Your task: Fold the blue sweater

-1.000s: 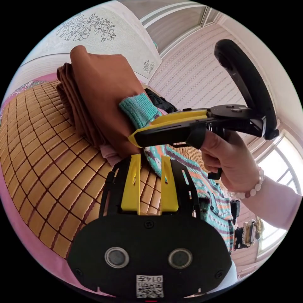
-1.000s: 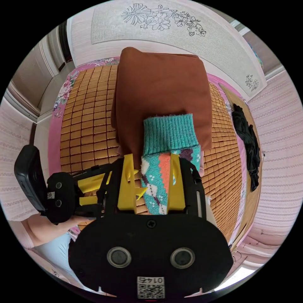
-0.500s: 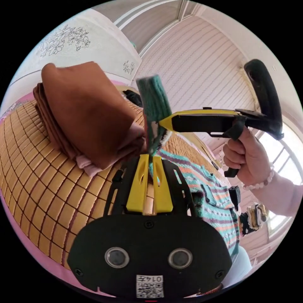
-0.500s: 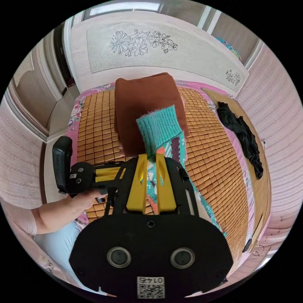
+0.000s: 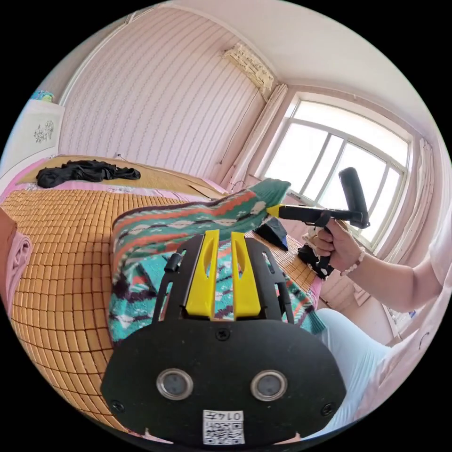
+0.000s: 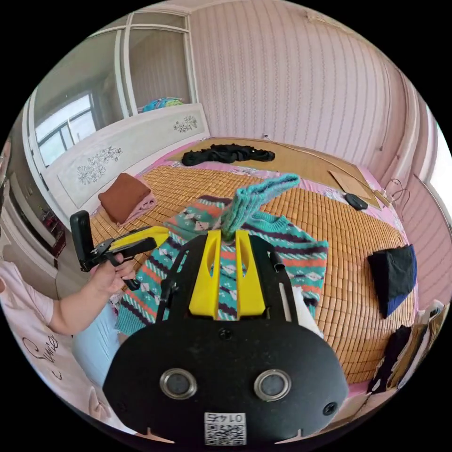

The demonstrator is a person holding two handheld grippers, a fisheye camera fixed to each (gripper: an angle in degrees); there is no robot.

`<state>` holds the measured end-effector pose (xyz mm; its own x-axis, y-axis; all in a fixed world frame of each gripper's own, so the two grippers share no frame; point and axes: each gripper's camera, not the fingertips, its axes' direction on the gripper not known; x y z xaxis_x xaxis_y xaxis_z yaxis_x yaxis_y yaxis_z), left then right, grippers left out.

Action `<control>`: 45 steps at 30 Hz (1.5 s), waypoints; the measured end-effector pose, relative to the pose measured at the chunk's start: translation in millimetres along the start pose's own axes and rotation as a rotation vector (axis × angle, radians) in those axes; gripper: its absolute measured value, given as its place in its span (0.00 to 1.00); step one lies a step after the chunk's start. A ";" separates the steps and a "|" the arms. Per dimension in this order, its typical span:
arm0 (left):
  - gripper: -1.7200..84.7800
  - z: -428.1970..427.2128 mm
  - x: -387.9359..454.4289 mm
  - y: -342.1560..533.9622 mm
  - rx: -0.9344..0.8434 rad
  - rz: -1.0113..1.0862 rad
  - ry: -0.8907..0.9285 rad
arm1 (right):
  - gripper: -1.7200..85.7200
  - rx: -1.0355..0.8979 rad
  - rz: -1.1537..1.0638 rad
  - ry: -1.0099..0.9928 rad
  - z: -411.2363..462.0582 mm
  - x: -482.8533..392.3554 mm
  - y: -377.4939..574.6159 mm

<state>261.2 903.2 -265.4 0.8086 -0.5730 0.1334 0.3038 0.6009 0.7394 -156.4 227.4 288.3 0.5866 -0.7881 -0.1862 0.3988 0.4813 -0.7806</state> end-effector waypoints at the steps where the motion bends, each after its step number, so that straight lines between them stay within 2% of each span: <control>1: 0.09 14.0 7.8 10.5 -0.055 0.001 0.004 | 0.08 -0.096 0.086 0.029 6.7 33.9 34.9; 4: 0.09 34.8 11.7 34.0 -0.214 0.033 -0.119 | 0.08 -0.255 0.230 0.039 16.1 97.1 114.3; 8: 0.10 35.5 -19.3 29.2 -0.308 0.030 -0.218 | 0.10 -0.237 0.289 0.065 14.5 146.2 174.2; 14: 0.14 66.9 -86.7 -37.2 -0.356 -0.057 -0.298 | 0.20 -0.153 0.227 0.088 43.9 200.6 159.9; 18: 0.17 104.8 -109.4 -78.3 -0.389 -0.076 -0.323 | 0.22 -0.155 0.207 0.104 74.2 238.2 134.3; 21: 0.17 132.7 -135.1 -95.4 -0.373 -0.161 -0.387 | 0.21 -0.193 0.258 0.142 108.2 274.3 123.8; 24: 0.17 161.5 -158.9 -100.4 -0.439 -0.257 -0.369 | 0.19 -0.288 0.293 0.164 148.2 302.3 120.2; 25: 0.16 178.1 -162.9 -98.5 -0.511 -0.250 -0.330 | 0.19 -0.331 0.317 0.158 162.9 312.9 121.3; 27: 0.13 201.5 -165.7 -93.1 -0.641 -0.225 -0.320 | 0.14 -0.393 0.345 0.048 180.3 326.5 124.3; 30: 0.09 201.7 -168.1 -104.9 -0.621 -0.269 -0.288 | 0.11 -0.377 0.379 -0.006 175.7 339.3 125.3; 34: 0.08 174.7 -147.6 -144.3 -0.494 -0.212 -0.226 | 0.09 -0.191 0.327 -0.143 127.5 345.6 115.9; 35: 0.08 157.0 -130.0 -154.9 -0.433 -0.139 -0.176 | 0.09 -0.108 0.288 -0.227 105.4 344.1 117.3; 38: 0.08 90.3 -76.0 -148.4 -0.362 0.091 -0.113 | 0.09 0.001 0.096 -0.284 44.5 320.3 146.9; 40: 0.09 44.0 -54.9 -122.2 -0.353 0.139 -0.077 | 0.10 -0.009 -0.003 -0.272 13.4 303.7 183.1; 42: 0.10 2.8 -45.7 -85.9 -0.369 0.057 -0.011 | 0.10 -0.064 0.007 -0.285 -4.0 295.6 228.4; 45: 0.11 -52.5 -35.0 -16.7 -0.409 -0.129 -0.071 | 0.09 -0.228 0.239 -0.354 -4.9 300.3 311.3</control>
<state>254.2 942.5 -317.1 0.7186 -0.6863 0.1122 0.5865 0.6848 0.4326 140.4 138.7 -13.6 0.8625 -0.4679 -0.1926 0.0821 0.5051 -0.8591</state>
